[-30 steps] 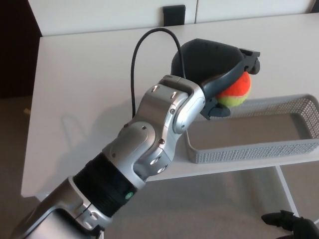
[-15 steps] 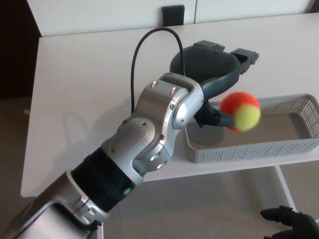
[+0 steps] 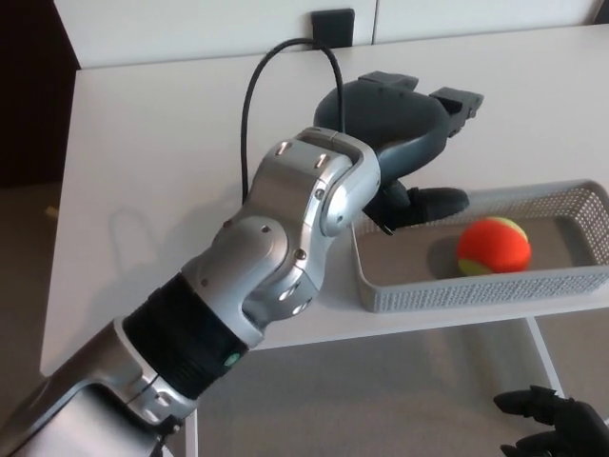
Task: The robot walk towards a table in front and uses its left hand to pickup a tennis ball on the left side and put it in a container on the right hand side
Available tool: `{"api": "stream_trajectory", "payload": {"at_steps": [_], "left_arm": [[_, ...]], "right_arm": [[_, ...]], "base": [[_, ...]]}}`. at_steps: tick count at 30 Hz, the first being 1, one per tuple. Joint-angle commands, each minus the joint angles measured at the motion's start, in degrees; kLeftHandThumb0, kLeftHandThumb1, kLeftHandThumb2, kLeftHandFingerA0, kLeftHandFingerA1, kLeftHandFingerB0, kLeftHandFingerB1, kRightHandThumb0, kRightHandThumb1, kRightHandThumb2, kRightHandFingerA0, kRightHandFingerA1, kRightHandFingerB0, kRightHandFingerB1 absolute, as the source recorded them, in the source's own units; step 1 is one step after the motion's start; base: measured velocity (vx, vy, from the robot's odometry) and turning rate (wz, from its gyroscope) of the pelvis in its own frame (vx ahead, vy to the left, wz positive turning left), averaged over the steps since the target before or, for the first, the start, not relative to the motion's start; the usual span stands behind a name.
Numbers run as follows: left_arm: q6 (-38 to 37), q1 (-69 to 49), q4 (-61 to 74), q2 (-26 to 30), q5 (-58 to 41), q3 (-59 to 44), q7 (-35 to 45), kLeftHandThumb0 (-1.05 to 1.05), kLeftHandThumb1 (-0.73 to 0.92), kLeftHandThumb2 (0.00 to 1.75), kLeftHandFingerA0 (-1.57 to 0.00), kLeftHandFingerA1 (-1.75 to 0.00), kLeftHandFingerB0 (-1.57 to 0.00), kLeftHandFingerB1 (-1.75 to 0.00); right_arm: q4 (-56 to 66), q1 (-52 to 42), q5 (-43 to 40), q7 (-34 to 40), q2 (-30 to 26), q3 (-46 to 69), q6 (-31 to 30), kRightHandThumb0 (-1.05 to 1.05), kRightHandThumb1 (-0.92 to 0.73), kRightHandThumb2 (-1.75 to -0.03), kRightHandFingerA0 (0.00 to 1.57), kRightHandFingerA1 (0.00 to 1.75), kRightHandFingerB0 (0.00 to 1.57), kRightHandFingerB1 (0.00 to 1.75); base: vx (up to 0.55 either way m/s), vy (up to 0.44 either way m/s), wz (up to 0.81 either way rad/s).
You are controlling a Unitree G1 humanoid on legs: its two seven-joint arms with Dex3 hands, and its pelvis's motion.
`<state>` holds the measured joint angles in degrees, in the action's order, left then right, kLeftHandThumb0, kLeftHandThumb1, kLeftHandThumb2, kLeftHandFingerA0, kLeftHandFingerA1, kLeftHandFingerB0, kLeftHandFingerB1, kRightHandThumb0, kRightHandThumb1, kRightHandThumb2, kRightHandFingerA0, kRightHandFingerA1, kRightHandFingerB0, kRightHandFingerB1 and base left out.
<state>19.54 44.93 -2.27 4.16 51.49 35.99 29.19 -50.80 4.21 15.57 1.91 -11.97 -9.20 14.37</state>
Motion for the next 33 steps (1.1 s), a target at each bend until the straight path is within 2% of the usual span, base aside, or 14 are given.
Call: {"api": "stream_trajectory", "payload": {"at_steps": [1, 2, 7, 8, 9, 10, 13, 16, 18, 21, 24, 29, 32, 33], "left_arm": [[-2.8, -1.9, 10.1, 4.4, -1.6, -6.1, -1.7, -0.92, 0.83, 1.22, 0.00, -0.14, -0.06, -0.22], [-3.2, -2.6, 18.9, 6.5, -4.3, -11.7, -0.5, -0.92, 0.83, 1.20, -0.10, -0.26, -0.10, -0.31], [-0.1, -6.6, 40.1, 10.2, -10.6, -23.6, 6.3, -0.86, 0.77, 1.15, -0.04, -0.37, -0.05, -0.39], [-0.4, -8.3, 43.8, 11.1, -13.3, -27.0, 7.1, -0.37, 0.45, 1.08, 0.00, -0.48, 0.00, -0.47], [-0.7, -10.3, 48.4, 12.2, -16.8, -31.3, 8.2, -0.37, 0.45, 1.08, 0.00, -0.48, 0.00, -0.47], [1.1, -13.1, 55.5, 13.4, -21.7, -38.7, 11.1, -0.86, 0.92, 0.75, -0.20, -0.31, -0.14, -0.28], [2.6, -17.8, 61.9, 13.8, -32.3, -51.4, 14.8, -0.88, 0.92, 0.74, -0.27, -0.32, -0.21, -0.29], [-0.5, -26.7, 62.1, 12.9, -61.1, -72.5, 18.1, -0.84, 0.91, 0.67, -0.24, -0.32, -0.27, -0.29], [-0.2, -28.5, 61.9, 13.1, -63.8, -74.4, 18.5, -0.84, 0.91, 0.67, -0.24, -0.32, -0.27, -0.29], [-14.2, -44.6, 53.8, 13.6, -83.9, -83.6, 22.7, -0.86, 0.83, 0.66, -0.29, -0.33, -0.27, -0.30], [-16.6, -57.0, 46.7, 11.2, -98.0, -88.0, 36.6, -0.83, 0.80, 0.65, -0.27, -0.33, -0.28, -0.29], [-13.3, -67.4, 34.2, 9.8, -101.3, -92.3, 60.9, -0.89, 0.82, 0.66, -0.30, -0.31, -0.29, -0.30], [-16.1, -78.0, 28.5, 13.1, -94.1, -84.6, 63.3, -0.89, 0.81, 0.65, -0.35, -0.33, -0.32, -0.31], [-19.4, -79.1, 26.1, 14.1, -91.5, -81.1, 63.3, -0.94, 0.69, 1.08, -0.34, -0.48, -0.19, -0.38]], "right_arm": [[0.9, -0.8, 0.5, -0.2, -0.8, -0.4, -1.0, -0.29, -0.68, -0.60, 0.48, 0.51, 0.44, 0.45], [1.2, -0.2, 0.4, -0.3, -0.9, -0.2, -1.8, -0.28, -0.68, -0.60, 0.48, 0.49, 0.44, 0.44], [0.4, -0.7, 0.4, -0.5, -1.2, -0.4, -0.6, -0.27, -0.67, -0.60, 0.50, 0.53, 0.44, 0.45], [-0.1, -0.7, 0.4, -0.4, -1.2, -0.4, -0.2, -0.28, -0.67, -0.60, 0.48, 0.51, 0.43, 0.45], [-0.8, -0.8, 0.3, -0.3, -1.2, -0.4, 0.2, -0.28, -0.67, -0.60, 0.48, 0.51, 0.43, 0.45], [-1.5, -0.8, -0.1, -0.1, -0.9, -0.1, 0.1, -0.27, -0.66, -0.60, 0.48, 0.51, 0.43, 0.45], [-1.5, -1.9, -0.4, 0.1, -0.9, 0.2, -0.2, -0.29, -0.67, -0.59, 0.58, 0.56, 0.42, 0.44], [-1.6, -1.7, -0.6, -0.2, -1.2, 0.4, -0.8, -0.28, -0.68, -0.60, 0.56, 0.56, 0.41, 0.44], [-1.9, -1.1, -0.8, -0.3, -1.5, 0.7, -0.7, -0.28, -0.68, -0.60, 0.56, 0.56, 0.41, 0.44], [-3.2, -1.0, -1.8, -0.6, -1.4, 1.6, -0.3, -0.26, -0.68, -0.60, 0.57, 0.58, 0.42, 0.45], [-4.1, 0.3, -2.5, -0.8, -0.7, 2.1, -1.2, -0.27, -0.67, -0.59, 0.56, 0.56, 0.42, 0.44], [-4.1, -0.3, -2.1, -0.3, -1.1, 1.9, -0.7, -0.27, -0.69, -0.60, 0.56, 0.57, 0.42, 0.45], [-3.8, -1.9, -2.4, 0.0, -0.8, 2.2, -0.8, -0.28, -0.68, -0.59, 0.56, 0.56, 0.43, 0.44], [-4.2, -1.7, -2.5, 0.0, -0.8, 2.3, -0.6, -0.28, -0.67, -0.59, 0.56, 0.56, 0.42, 0.44]], "base": [[0.00, 0.000, 0.00], [0.00, 0.000, 0.00], [0.00, 0.000, 0.00], [0.00, 0.000, 0.00], [0.00, 0.000, 0.00], [0.00, 0.000, 0.00], [0.00, 0.000, 0.00], [0.00, 0.000, 0.00], [0.00, 0.000, 0.00], [0.00, 0.000, 0.00], [0.00, 0.000, 0.00], [0.00, 0.000, 0.00], [0.00, 0.000, 0.00], [0.00, 0.000, 0.00]]}}
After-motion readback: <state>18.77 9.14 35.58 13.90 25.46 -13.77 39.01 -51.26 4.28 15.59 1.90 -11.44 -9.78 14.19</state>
